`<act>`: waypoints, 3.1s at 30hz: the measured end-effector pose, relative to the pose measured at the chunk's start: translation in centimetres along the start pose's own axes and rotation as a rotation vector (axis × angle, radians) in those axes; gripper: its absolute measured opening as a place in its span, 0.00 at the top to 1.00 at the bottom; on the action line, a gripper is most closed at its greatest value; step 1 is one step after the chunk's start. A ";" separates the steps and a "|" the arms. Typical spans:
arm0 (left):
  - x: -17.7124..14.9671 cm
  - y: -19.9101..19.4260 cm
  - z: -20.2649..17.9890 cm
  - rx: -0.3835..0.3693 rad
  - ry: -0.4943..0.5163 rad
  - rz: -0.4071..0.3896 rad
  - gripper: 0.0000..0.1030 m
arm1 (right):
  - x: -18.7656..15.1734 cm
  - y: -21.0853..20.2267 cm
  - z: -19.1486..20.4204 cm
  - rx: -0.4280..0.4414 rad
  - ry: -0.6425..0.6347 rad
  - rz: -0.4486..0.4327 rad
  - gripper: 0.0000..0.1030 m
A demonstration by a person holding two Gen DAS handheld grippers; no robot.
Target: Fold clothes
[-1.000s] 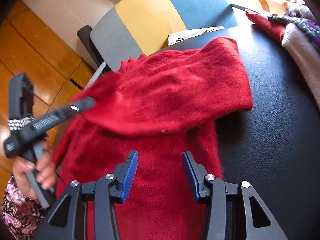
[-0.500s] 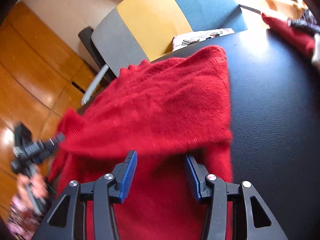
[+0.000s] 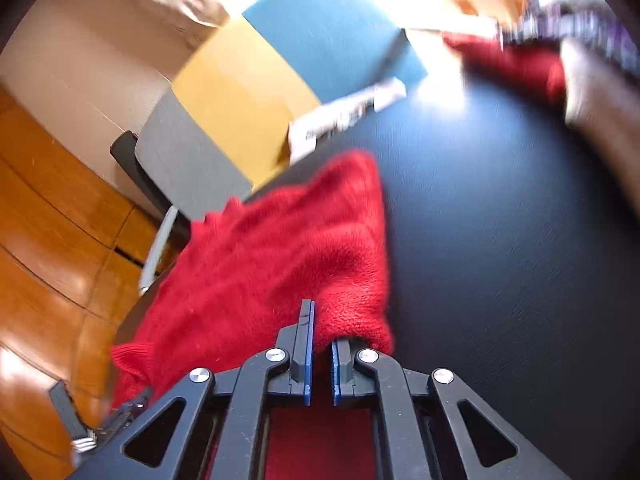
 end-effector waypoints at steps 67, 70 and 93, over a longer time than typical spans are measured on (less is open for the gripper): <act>-1.1 0.4 21.5 0.094 -0.555 0.101 0.67 | -2.1 9.2 7.5 -0.249 -0.545 0.182 0.39; -4.2 -0.7 28.3 0.163 -0.729 0.155 0.64 | -2.4 9.7 7.4 -0.263 -0.551 0.173 0.35; -11.0 3.1 40.4 0.157 -1.230 0.252 0.91 | -2.7 9.8 7.1 -0.257 -0.532 0.157 0.31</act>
Point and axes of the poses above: each gripper's, at about its wrist camera, not at the fingertips, and y roughly the way its jaws point, z to its left, x to its top, the point moved 6 cm from there along y, roughly the way its jaws point, and after that the axes turned 10 degrees about x, right-handed, at the moved point
